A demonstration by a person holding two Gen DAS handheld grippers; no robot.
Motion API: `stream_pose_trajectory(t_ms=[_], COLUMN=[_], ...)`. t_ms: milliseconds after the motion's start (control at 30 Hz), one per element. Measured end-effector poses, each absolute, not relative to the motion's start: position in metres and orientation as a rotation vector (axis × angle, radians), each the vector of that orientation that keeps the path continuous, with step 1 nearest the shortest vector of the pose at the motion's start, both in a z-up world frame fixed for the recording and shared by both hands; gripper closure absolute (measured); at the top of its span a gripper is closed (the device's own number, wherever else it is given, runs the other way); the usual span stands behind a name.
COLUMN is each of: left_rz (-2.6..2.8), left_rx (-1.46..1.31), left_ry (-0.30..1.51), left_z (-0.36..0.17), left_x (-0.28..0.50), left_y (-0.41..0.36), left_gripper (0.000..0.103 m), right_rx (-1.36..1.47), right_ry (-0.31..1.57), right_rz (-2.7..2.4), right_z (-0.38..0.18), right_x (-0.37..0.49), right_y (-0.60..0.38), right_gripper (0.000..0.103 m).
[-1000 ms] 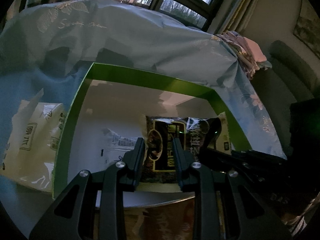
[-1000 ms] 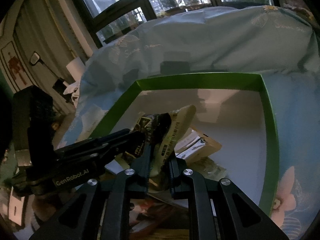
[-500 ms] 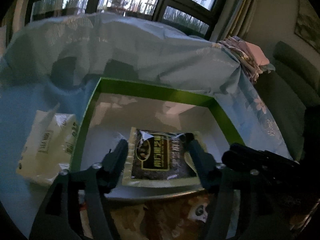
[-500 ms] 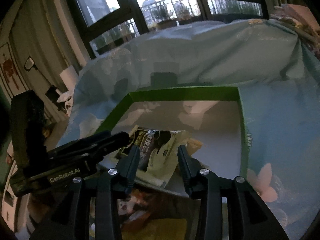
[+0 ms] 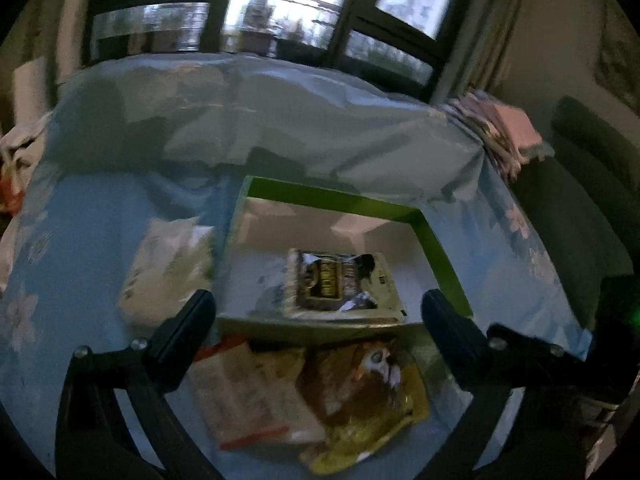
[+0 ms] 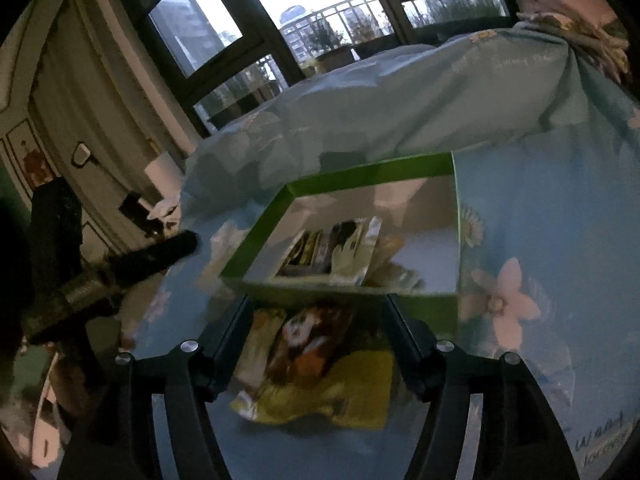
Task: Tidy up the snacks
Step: 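Move the left tool back to the snack pile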
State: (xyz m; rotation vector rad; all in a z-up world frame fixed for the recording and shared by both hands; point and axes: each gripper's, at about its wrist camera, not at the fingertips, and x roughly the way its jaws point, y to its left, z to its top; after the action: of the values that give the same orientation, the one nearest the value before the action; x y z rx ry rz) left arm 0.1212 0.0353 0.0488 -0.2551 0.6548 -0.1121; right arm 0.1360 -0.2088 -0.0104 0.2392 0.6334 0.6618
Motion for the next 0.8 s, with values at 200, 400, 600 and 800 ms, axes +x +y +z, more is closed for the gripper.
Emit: stream_pose_trajectory(t_ms=[200,400,600,800], left_rz=[-0.034,0.015,0.005,0.052], left_rx=[-0.311,-0.433,-0.406,-0.264], left_ry=[0.699,0.832,0.896,0.917], left_z=[0.030,-0.018,-0.035,-0.042], left_x=[0.074,0.046,0.033,0.036], left_y=[0.068,0.103,0.099,0.091], left_gripper=[0.000,0.000,0.000,0.001], right_rx=[0.281,0.329,0.325,0.286], right_ry=[0.654,0.710,0.772,0.820], right_rz=[0.700,0.758,0.802,0.851], right_z=[-0.018,-0.038,-0.064,-0.080], right_x=[0.116,0.103,0.088,0.083], right_y=[-0.219,-0.222,-0.203,-0.173], right_gripper=[0.036,0.036,0.036,0.036])
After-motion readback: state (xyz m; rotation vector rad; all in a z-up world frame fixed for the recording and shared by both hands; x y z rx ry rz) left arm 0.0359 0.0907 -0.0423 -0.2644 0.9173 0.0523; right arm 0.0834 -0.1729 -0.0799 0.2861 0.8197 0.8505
